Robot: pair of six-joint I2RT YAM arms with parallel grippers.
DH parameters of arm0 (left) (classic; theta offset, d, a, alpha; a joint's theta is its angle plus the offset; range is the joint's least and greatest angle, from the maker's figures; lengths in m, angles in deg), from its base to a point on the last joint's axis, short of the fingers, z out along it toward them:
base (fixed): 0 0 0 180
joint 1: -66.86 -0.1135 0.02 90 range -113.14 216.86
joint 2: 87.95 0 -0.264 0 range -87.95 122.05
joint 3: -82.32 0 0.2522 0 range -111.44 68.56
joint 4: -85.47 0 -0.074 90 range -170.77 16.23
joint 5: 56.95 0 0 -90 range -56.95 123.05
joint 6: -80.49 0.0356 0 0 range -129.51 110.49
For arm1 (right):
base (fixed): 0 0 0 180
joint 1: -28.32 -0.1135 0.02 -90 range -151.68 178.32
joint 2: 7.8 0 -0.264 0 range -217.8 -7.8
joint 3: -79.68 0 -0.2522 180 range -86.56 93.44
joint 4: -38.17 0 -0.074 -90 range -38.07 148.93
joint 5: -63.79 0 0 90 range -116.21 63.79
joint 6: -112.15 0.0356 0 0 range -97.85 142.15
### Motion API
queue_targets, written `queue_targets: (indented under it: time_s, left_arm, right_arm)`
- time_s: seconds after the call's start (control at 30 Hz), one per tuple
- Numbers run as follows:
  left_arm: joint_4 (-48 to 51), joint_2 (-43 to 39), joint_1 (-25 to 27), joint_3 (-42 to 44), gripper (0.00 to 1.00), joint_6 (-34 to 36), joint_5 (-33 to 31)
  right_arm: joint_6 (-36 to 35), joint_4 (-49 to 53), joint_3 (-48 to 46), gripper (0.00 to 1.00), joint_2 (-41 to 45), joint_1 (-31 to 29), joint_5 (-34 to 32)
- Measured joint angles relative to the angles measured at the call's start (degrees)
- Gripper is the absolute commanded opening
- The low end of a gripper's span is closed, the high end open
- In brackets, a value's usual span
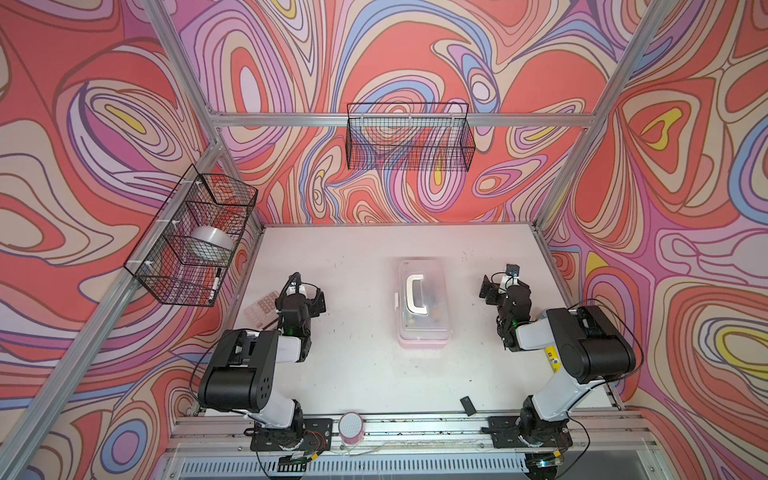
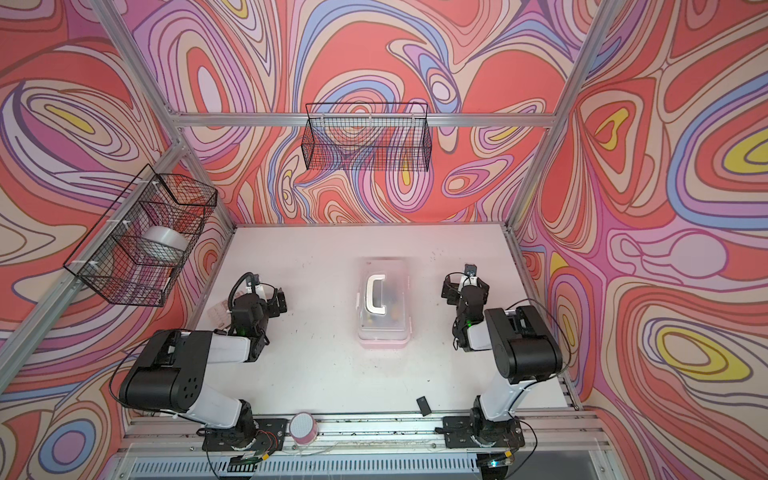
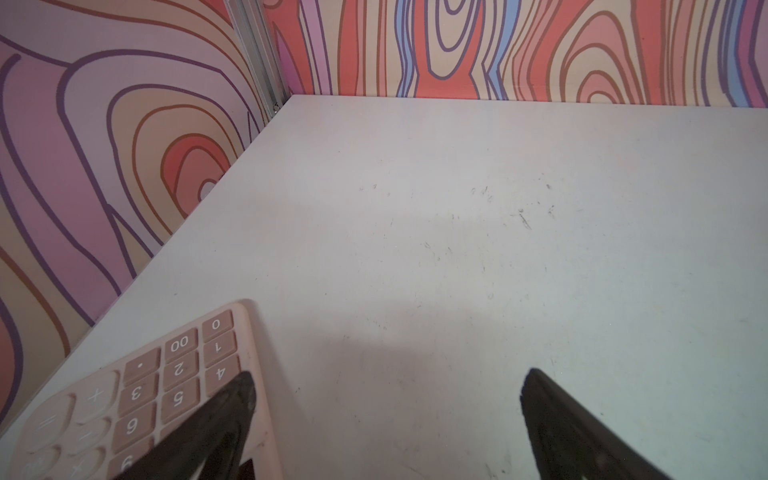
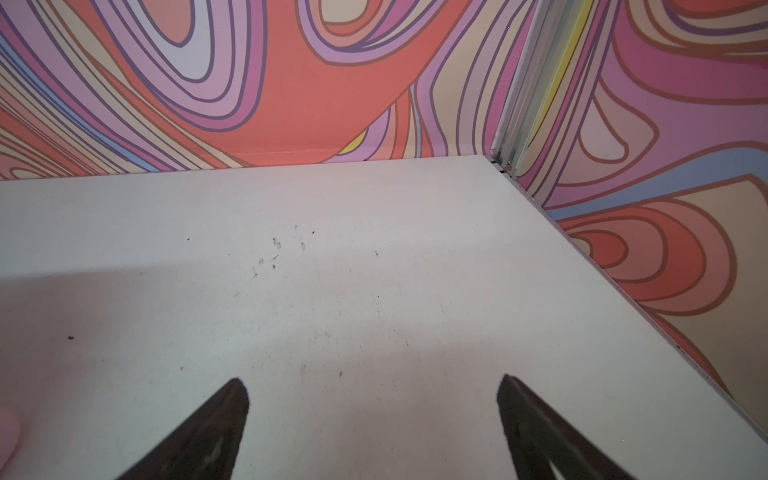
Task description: Pack the tool kit
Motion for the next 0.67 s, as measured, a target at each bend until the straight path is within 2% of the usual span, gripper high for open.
queue_targets:
  time_s: [0.67]
  left_arm:
    - [0.0,0.0,-0.3,0.0,1.0,0.0,1.5]
  right_arm:
    - [0.8,3.9,2.6,0.98,-0.2,1.7,2.7]
